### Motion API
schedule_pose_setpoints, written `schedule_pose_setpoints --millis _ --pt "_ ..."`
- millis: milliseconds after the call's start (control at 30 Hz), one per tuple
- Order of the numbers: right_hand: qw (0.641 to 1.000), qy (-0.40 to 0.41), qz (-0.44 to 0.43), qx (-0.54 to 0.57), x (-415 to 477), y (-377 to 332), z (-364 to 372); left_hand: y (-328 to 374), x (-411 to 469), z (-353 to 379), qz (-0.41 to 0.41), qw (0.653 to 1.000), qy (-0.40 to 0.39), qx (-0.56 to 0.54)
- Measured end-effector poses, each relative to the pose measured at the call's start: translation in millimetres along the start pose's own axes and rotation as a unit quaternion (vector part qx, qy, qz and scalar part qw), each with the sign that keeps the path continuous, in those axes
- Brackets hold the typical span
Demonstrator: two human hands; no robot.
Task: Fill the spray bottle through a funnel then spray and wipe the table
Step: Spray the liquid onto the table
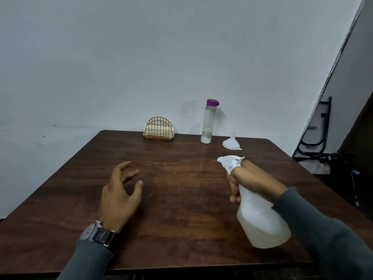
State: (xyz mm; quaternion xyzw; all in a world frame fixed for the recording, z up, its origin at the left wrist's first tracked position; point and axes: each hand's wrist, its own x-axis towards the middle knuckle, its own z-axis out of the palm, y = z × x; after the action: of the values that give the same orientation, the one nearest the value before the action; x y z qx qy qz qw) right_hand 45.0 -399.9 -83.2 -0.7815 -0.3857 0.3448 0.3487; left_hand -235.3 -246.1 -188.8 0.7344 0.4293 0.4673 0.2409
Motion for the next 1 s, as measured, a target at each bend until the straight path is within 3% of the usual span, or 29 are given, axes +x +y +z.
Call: schedule_pose_setpoints --millis 200,367,633,800,1000 --pt "0.999 -0.030 0.005 0.039 -3 4 -4 -1 -2 2 0.006 1.000 0.007 0.006" --pt "0.999 -0.021 -0.032 -0.018 -6 3 -1 0 -1 1 0.004 1.000 0.001 0.004" --pt "0.994 -0.097 -0.035 -0.029 -14 -5 10 -1 -1 2 0.004 1.000 -0.002 0.002" --pt "0.993 -0.055 -0.065 -0.080 -16 -9 18 -1 -1 1 0.005 1.000 -0.003 0.003" --pt "0.995 -0.082 -0.048 -0.023 -13 -8 14 -2 -1 1 0.007 1.000 -0.001 0.000"
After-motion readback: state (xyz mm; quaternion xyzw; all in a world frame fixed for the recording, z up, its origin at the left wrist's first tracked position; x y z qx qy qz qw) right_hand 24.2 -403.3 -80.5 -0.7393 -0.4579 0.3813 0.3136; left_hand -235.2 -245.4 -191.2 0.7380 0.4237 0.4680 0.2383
